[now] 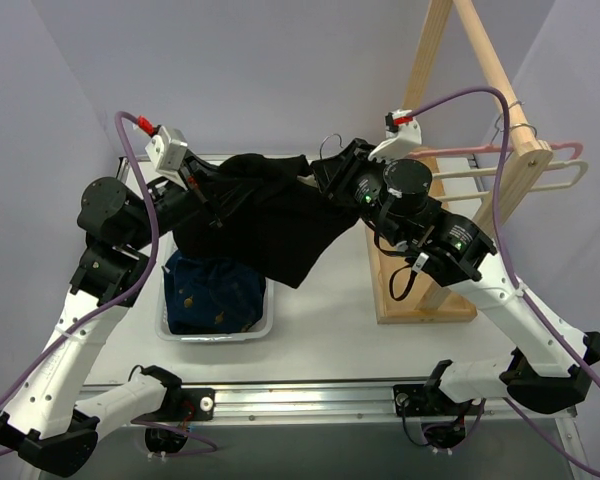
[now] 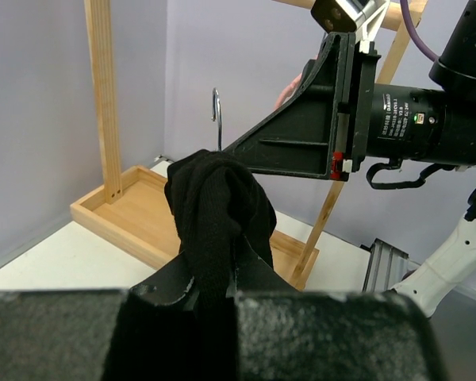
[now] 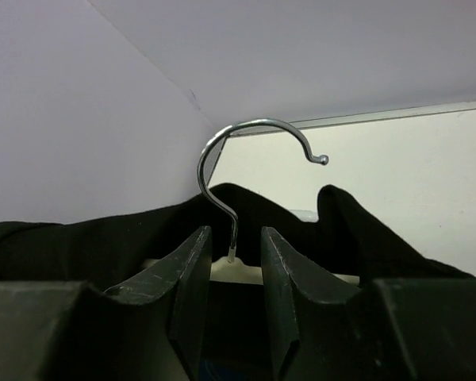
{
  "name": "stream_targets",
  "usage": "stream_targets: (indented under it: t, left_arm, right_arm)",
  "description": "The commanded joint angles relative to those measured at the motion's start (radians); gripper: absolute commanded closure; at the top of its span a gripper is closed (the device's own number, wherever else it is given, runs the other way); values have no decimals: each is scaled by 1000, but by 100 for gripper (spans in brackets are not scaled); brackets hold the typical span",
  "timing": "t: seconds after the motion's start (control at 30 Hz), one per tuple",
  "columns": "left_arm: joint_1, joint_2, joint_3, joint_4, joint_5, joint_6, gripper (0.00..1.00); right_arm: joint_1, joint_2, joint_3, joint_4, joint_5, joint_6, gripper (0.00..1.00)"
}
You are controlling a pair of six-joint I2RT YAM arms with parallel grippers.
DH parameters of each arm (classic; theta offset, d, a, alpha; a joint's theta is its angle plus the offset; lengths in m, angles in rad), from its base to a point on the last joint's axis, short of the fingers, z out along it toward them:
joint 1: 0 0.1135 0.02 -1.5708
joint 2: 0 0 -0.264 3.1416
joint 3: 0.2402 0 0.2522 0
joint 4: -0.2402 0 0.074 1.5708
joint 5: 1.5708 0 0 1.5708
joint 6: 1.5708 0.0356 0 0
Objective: Remove the skirt from the hanger
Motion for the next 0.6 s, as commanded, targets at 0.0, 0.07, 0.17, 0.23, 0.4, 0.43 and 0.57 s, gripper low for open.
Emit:
stream_targets:
  t: [0.0,0.07,0.17,0.23,0.4,0.43,0.57]
  left_arm:
    - [7,-6,63,98,-3,-2,98]
    - [7,-5,71,104,8,-10,98]
    - [7,-3,77,104,11,-13,98]
    - [7,-5,77,105,16,-16,98]
    - [7,1,77,105,20,-16,98]
    - [7,3,77,105,22,-16,98]
    - [7,18,80,107,13,-24,98]
  right_arm:
    - [1,-23,-11,52,15,15,72]
    - [1,-11,-12,59,5,17,72]
    - [1,7,-18,75,-16,29,73]
    - [1,17,-31,92,-27,35,73]
    - [15,24,-60,115,-39,54,74]
    - [19,23,-64,120,-36,55,74]
    - [36,21,-74,115,-16,57,81]
